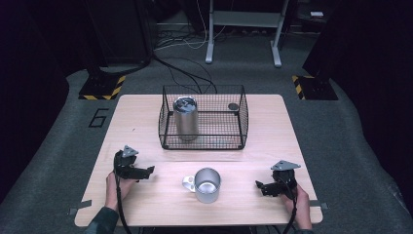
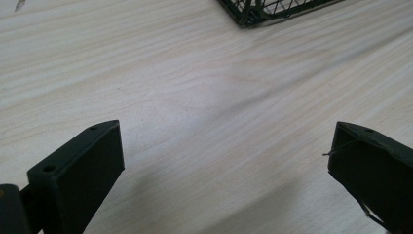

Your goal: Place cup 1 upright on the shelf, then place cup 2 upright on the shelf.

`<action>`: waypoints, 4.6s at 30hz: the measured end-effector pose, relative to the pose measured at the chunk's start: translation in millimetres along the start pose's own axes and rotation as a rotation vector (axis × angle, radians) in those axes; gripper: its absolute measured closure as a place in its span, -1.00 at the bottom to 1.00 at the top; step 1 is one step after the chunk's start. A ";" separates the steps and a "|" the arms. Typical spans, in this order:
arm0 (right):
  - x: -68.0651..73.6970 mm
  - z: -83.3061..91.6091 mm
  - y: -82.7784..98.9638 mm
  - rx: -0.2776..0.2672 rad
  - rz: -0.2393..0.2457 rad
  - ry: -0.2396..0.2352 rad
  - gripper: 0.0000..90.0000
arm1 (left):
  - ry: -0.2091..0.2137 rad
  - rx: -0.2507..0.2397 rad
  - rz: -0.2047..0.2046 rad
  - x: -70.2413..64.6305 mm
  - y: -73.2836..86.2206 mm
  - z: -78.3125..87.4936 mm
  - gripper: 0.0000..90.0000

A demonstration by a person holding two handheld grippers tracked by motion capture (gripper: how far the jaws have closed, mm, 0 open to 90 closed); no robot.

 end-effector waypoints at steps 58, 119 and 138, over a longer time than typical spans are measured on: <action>21.0 15.0 -27.3 -0.054 -0.064 0.000 -0.99 | -0.076 -0.038 0.027 9.1 4.0 -12.0 -1.00; 164.6 -5.0 -141.8 -0.164 0.283 -0.335 -0.89 | -0.073 -0.026 0.024 8.9 4.4 -11.3 -0.99; 152.3 6.5 -146.9 -0.191 0.224 -0.260 -0.87 | -0.076 -0.035 0.021 9.0 4.2 -11.8 -0.99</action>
Point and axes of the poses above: each handheld gripper's, and its own axes: z roughly backward along the jaws, y roughly out of its underside, x roughly to its left, the point moved 7 cm from there along -z, roughly forward along the jaws, and after that the axes turned 13 degrees about z, right-handed, at the moved point
